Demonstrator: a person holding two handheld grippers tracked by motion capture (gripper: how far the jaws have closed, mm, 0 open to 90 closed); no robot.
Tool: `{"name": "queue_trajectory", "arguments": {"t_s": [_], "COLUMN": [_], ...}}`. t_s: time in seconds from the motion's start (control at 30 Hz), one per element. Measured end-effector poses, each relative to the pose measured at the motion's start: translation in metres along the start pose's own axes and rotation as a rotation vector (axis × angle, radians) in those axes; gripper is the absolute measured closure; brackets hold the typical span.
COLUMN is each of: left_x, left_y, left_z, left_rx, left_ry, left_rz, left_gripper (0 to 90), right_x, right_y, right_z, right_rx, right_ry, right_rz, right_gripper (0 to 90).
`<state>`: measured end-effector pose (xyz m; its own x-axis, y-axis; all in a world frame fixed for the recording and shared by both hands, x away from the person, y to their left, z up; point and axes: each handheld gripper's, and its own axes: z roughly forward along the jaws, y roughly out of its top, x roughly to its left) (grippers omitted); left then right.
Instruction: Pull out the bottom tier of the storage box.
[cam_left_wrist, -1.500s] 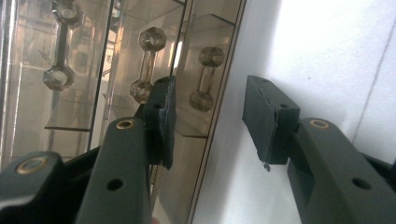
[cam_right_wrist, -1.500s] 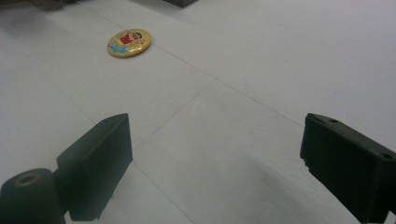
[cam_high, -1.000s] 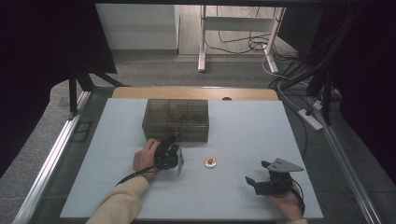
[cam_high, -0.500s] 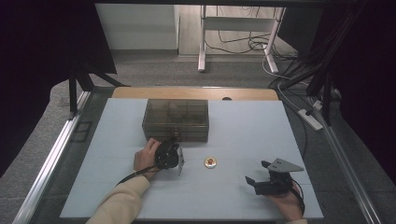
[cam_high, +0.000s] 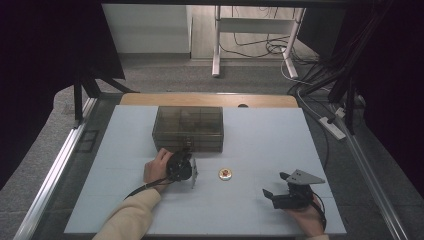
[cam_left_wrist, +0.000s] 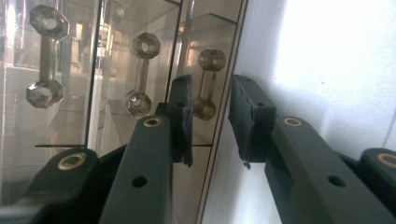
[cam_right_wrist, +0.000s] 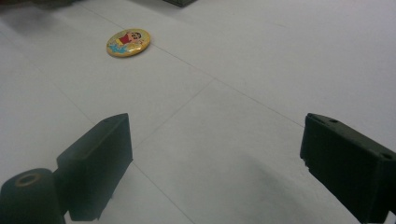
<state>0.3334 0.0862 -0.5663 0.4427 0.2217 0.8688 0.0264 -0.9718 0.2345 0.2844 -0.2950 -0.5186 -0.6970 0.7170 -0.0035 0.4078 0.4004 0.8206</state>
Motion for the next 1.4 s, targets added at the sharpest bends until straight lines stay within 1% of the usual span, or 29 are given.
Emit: {"name": "queue_trajectory", "arguments": {"t_s": [0.1, 0.17, 0.8, 1.0, 1.4], "left_x": [0.0000, 0.0004, -0.0024, -0.0035, -0.0034], "left_y": [0.0002, 0.0001, 0.0007, 0.0010, 0.0008], "left_z": [0.0000, 0.0001, 0.0003, 0.0006, 0.0004], "left_rx": [0.002, 0.001, 0.004, 0.005, 0.003], "left_ry": [0.015, 0.016, 0.040, 0.046, 0.047], "left_rz": [-0.004, -0.005, 0.029, 0.026, 0.026], "left_gripper": [75.4, 77.6, 78.8, 78.0, 79.4], "right_x": [-0.0001, 0.0000, 0.0000, -0.0001, 0.0001], "right_y": [-0.0001, 0.0000, -0.0002, -0.0002, -0.0002], "right_z": [0.0000, -0.0001, -0.0003, -0.0009, -0.0008], "right_rx": [0.001, 0.000, 0.001, -0.002, -0.001], "right_ry": [-0.001, -0.001, 0.000, -0.003, 0.000], "right_rz": [0.001, 0.001, 0.001, 0.004, 0.003], "right_gripper": [9.2, 9.2, 9.2, 9.2, 9.2]}}
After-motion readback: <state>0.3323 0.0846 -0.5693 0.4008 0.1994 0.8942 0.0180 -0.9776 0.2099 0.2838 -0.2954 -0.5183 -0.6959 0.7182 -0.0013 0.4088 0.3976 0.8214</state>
